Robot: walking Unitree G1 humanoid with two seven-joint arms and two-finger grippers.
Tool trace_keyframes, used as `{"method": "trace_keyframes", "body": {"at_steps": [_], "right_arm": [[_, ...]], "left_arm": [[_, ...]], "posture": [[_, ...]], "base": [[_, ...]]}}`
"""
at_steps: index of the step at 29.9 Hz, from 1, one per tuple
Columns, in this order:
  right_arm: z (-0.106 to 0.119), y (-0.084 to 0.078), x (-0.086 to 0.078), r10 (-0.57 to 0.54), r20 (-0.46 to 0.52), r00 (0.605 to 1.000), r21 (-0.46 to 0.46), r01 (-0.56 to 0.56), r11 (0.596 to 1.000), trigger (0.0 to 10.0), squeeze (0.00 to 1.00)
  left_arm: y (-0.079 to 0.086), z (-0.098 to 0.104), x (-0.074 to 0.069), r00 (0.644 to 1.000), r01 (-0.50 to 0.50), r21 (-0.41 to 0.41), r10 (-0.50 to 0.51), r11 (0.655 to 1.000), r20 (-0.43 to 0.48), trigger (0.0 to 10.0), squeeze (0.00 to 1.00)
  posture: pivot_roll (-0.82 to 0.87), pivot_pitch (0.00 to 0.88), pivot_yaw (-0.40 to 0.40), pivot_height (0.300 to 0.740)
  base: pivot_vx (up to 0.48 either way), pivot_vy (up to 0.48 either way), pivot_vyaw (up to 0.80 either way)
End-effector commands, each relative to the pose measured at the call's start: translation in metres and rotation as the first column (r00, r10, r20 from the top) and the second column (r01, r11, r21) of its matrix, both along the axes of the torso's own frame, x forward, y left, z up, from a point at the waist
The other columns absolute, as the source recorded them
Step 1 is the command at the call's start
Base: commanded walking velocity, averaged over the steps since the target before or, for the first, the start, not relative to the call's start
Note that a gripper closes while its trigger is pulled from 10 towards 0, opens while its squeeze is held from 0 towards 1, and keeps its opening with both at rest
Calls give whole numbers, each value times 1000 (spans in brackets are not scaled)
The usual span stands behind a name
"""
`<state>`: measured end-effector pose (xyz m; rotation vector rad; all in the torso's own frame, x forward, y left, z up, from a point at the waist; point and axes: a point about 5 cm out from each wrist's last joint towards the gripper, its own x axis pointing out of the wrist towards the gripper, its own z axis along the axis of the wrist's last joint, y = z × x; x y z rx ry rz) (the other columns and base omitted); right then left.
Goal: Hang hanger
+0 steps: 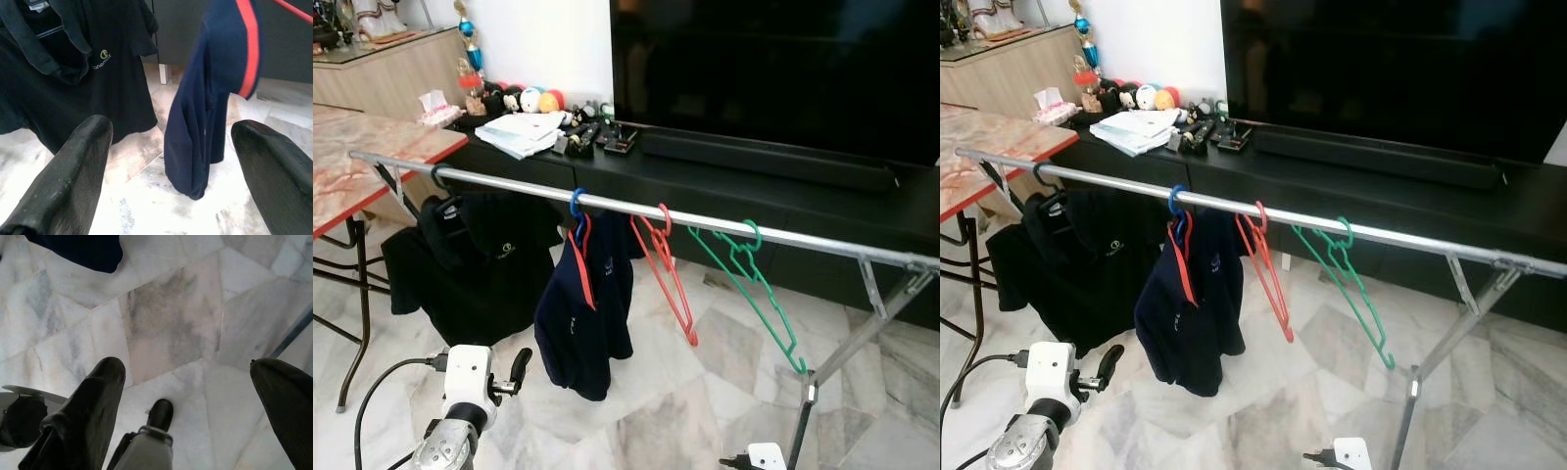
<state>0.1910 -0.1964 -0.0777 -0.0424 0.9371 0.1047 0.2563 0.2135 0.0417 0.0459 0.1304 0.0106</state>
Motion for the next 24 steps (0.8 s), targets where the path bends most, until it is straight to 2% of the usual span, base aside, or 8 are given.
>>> {"method": "trace_keyframes", "body": {"at_steps": [1,5,14,19,20,24], "right_arm": [[0,3,2,26,-4,1000,0,-26,1000,10000,0],[0,3,2,31,-6,999,3,-31,1000,10000,0],[0,3,1,18,-9,1000,6,-18,1000,10000,0],[0,3,1,21,-10,1000,6,-21,1000,10000,0],[0,3,1,21,-10,1000,6,-21,1000,10000,0],[0,3,1,24,-11,1000,5,-24,1000,10000,0]], "left_arm": [[4,3,1,1000,-9,1,9,1000,-2,10000,0],[6,3,1,1000,-21,-13,20,1000,-11,10000,0],[3,3,4,1000,18,-26,-18,999,-10,10000,0],[0,9,7,998,60,-43,-59,997,9,10000,0],[-1,10,8,997,73,-48,-73,996,9,10000,0],[-11,20,11,969,248,-43,-248,968,2,10000,0]], "posture": [[-29,65,58,740],[-29,68,58,740],[-29,69,58,740],[-28,70,58,740],[-28,70,58,740],[-28,74,57,740]], "base": [[412,0,469],[413,0,533],[397,0,0],[0,0,0],[0,0,0],[0,0,0]]}}
